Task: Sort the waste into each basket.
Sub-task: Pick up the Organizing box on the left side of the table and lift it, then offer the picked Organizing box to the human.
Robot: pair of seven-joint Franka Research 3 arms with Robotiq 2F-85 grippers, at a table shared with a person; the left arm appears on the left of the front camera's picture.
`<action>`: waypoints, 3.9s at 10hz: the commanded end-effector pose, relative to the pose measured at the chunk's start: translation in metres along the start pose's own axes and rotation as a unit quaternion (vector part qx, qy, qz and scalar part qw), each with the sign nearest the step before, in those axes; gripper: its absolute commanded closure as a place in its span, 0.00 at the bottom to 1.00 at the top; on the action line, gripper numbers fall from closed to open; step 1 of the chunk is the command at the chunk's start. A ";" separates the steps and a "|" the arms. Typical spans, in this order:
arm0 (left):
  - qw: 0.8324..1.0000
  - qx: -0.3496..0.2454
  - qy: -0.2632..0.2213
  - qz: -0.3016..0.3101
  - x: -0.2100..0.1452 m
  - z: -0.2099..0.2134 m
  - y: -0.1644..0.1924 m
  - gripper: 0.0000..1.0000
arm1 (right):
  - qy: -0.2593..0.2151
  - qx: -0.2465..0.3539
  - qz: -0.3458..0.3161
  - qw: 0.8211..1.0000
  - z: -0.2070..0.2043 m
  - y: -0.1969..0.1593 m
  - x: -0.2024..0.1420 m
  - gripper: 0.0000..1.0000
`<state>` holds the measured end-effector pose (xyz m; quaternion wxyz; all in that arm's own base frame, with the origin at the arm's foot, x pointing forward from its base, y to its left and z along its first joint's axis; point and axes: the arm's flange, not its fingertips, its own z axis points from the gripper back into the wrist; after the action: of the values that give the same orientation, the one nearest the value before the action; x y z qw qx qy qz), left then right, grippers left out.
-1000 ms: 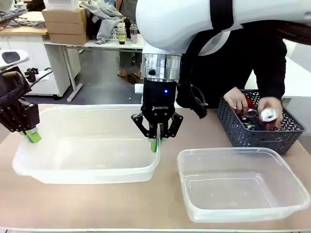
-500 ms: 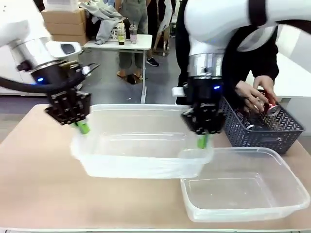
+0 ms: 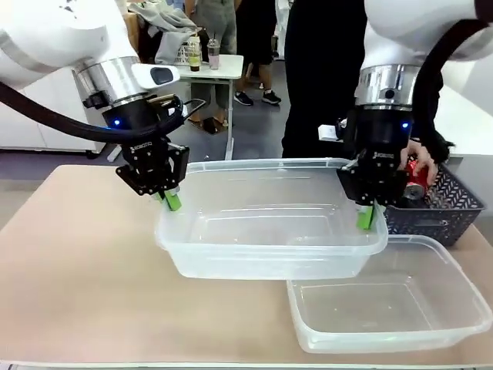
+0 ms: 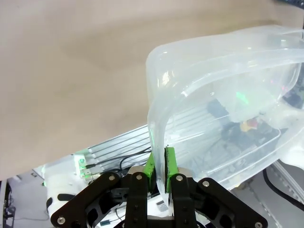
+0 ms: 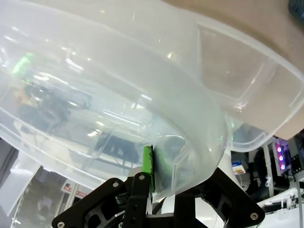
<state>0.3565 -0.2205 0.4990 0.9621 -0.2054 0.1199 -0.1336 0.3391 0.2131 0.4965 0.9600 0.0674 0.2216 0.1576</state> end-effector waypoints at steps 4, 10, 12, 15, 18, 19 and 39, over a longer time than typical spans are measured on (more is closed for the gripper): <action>1.000 0.000 -0.006 -0.003 -0.004 0.005 -0.001 0.91 | 0.004 -0.003 0.004 1.000 0.006 0.003 -0.007 0.95; 1.000 0.000 -0.006 -0.003 -0.004 0.005 -0.001 0.91 | 0.004 -0.003 0.004 1.000 0.006 0.003 -0.007 0.95; 1.000 0.000 -0.006 -0.003 -0.004 0.005 -0.001 0.91 | 0.004 -0.003 0.004 1.000 0.006 0.003 -0.007 0.95; 1.000 0.000 -0.006 -0.003 -0.004 0.005 -0.001 0.91 | 0.004 -0.003 0.004 1.000 0.006 0.003 -0.007 0.95; 1.000 0.000 -0.006 -0.003 -0.004 0.005 -0.001 0.91 | 0.004 -0.003 0.004 1.000 0.006 0.003 -0.007 0.95; 1.000 0.000 -0.006 -0.003 -0.004 0.005 -0.001 0.91 | 0.004 -0.003 0.004 1.000 0.006 0.003 -0.007 0.95; 1.000 0.000 -0.006 -0.003 -0.004 0.005 -0.001 0.91 | 0.004 -0.003 0.004 1.000 0.006 0.003 -0.007 0.95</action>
<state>0.3559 -0.2202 0.4998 0.9624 -0.2042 0.1192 -0.1336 0.3378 0.2142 0.5000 0.9616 0.0650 0.2181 0.1537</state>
